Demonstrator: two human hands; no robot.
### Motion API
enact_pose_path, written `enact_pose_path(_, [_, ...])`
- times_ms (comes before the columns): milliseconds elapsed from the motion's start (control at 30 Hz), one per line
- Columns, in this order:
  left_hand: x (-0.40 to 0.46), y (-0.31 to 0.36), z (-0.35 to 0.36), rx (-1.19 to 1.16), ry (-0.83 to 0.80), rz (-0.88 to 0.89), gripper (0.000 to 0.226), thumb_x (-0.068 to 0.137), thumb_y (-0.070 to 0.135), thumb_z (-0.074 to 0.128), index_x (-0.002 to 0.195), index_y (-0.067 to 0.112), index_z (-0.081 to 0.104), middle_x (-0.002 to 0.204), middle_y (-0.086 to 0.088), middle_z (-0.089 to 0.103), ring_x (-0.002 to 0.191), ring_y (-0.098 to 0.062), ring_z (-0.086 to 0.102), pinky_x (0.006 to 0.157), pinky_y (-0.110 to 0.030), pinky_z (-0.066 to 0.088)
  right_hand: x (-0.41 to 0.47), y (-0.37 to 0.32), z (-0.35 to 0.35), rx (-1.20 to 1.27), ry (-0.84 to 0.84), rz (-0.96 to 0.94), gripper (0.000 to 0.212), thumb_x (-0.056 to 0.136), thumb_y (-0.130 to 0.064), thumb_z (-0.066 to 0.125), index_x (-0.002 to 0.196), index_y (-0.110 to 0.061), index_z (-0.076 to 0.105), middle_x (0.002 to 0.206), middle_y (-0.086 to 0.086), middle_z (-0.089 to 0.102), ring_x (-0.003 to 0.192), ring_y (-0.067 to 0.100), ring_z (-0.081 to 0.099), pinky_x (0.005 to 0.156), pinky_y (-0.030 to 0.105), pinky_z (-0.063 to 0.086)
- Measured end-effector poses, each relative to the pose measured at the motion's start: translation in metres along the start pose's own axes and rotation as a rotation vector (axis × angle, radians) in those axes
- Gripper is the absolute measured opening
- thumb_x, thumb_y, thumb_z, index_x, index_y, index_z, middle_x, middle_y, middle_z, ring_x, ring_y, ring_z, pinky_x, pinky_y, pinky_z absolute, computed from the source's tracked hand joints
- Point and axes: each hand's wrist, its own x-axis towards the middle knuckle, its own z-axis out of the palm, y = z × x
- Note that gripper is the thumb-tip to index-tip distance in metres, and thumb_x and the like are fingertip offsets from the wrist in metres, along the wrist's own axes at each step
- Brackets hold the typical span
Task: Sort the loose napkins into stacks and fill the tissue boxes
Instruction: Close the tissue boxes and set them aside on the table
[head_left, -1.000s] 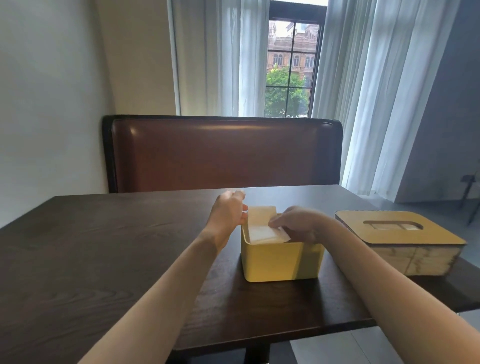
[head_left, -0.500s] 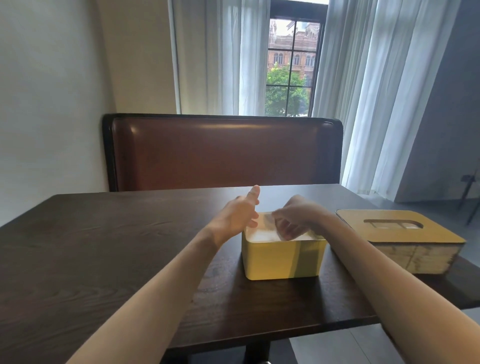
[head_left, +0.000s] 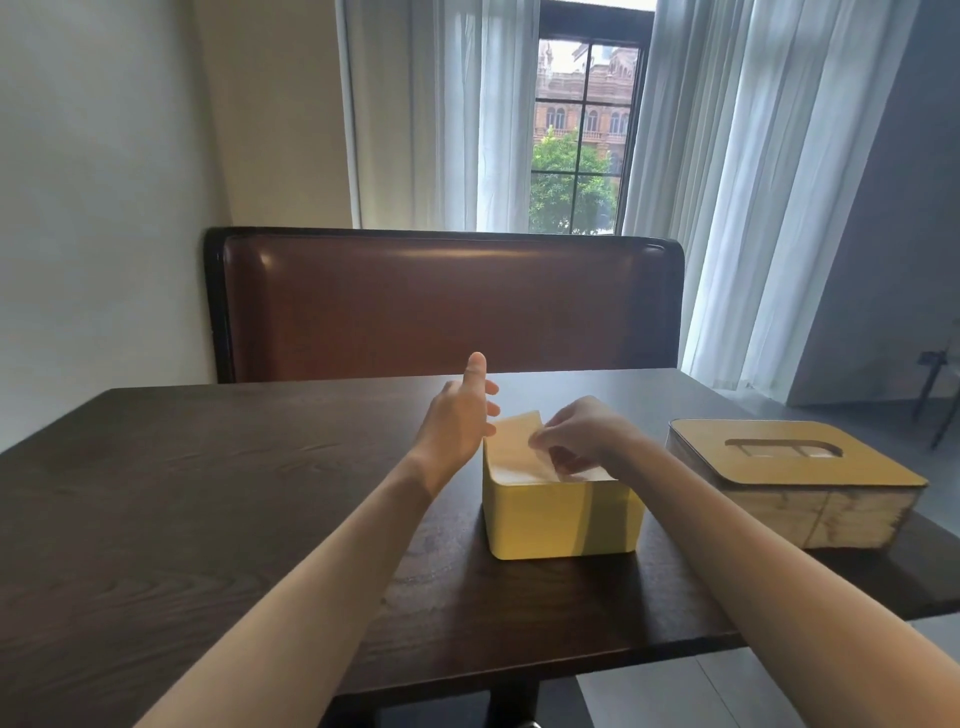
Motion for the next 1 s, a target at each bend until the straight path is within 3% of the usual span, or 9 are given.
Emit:
enact_pose_path(200, [0.002, 0.004, 0.003, -0.041, 0.015, 0.053, 0.06, 0.107, 0.051, 0.017, 0.119, 0.011, 0.06, 0.115, -0.007, 0.065, 0.103, -0.021, 0.065, 0.067, -0.019, 0.04, 0.004, 0.006, -0.016, 0.244, 0.005, 0.011, 0.022, 0.088, -0.015, 0.074, 0.106, -0.002, 0.069, 0.094, 0.009, 0.07, 0.082, 0.019, 0.07, 0.069, 0.026, 0.06])
enact_pose_path(433, [-0.001, 0.007, 0.011, -0.05, -0.095, 0.052, 0.061, 0.106, 0.055, 0.016, 0.125, 0.013, 0.057, 0.119, -0.009, 0.063, 0.102, -0.021, 0.066, 0.071, -0.021, 0.041, 0.002, 0.012, -0.044, 0.377, 0.024, 0.098, 0.018, 0.096, -0.008, 0.062, 0.112, 0.0, 0.062, 0.096, 0.011, 0.065, 0.08, 0.023, 0.066, 0.05, 0.027, 0.053])
enact_pose_path(600, [-0.006, 0.01, 0.023, 0.093, -0.28, -0.01, 0.071, 0.1, 0.065, 0.011, 0.133, 0.02, 0.053, 0.116, -0.007, 0.068, 0.095, -0.019, 0.072, 0.073, -0.025, 0.036, 0.01, 0.026, -0.051, 0.011, 0.099, 0.132, 0.02, 0.092, -0.01, 0.067, 0.11, -0.001, 0.067, 0.104, 0.016, 0.068, 0.089, 0.029, 0.071, 0.068, 0.035, 0.061])
enact_pose_path(700, [-0.008, 0.01, 0.031, 0.204, -0.336, -0.022, 0.076, 0.096, 0.069, 0.005, 0.136, 0.023, 0.05, 0.12, -0.008, 0.067, 0.1, -0.016, 0.069, 0.069, -0.02, 0.034, 0.013, 0.024, -0.046, -0.249, 0.124, 0.064, 0.019, 0.089, -0.015, 0.072, 0.102, -0.003, 0.07, 0.095, 0.013, 0.069, 0.082, 0.024, 0.072, 0.07, 0.03, 0.061])
enact_pose_path(800, [-0.006, 0.011, 0.036, 0.168, -0.334, -0.007, 0.078, 0.096, 0.07, 0.005, 0.136, 0.021, 0.051, 0.113, -0.01, 0.069, 0.108, -0.019, 0.065, 0.088, -0.028, 0.038, 0.009, 0.016, -0.046, -0.454, 0.217, -0.028, 0.02, 0.086, -0.022, 0.076, 0.093, -0.004, 0.07, 0.079, 0.008, 0.064, 0.08, 0.022, 0.07, 0.075, 0.032, 0.059])
enact_pose_path(900, [-0.002, 0.011, 0.039, 0.113, -0.341, -0.058, 0.077, 0.097, 0.07, 0.007, 0.135, 0.02, 0.052, 0.108, -0.009, 0.071, 0.109, -0.023, 0.065, 0.106, -0.041, 0.04, 0.008, 0.012, -0.051, -0.426, 0.372, -0.093, 0.017, 0.091, -0.017, 0.069, 0.083, -0.002, 0.071, 0.075, 0.01, 0.068, 0.07, 0.021, 0.071, 0.07, 0.033, 0.061])
enact_pose_path(1000, [-0.001, 0.013, 0.043, 0.125, -0.412, -0.133, 0.078, 0.098, 0.069, 0.006, 0.14, 0.018, 0.048, 0.119, -0.013, 0.066, 0.112, -0.027, 0.064, 0.111, -0.045, 0.043, 0.001, 0.006, -0.049, -0.185, 0.23, -0.064, 0.017, 0.097, -0.017, 0.062, 0.09, -0.003, 0.068, 0.081, 0.007, 0.071, 0.06, 0.016, 0.07, 0.057, 0.024, 0.059])
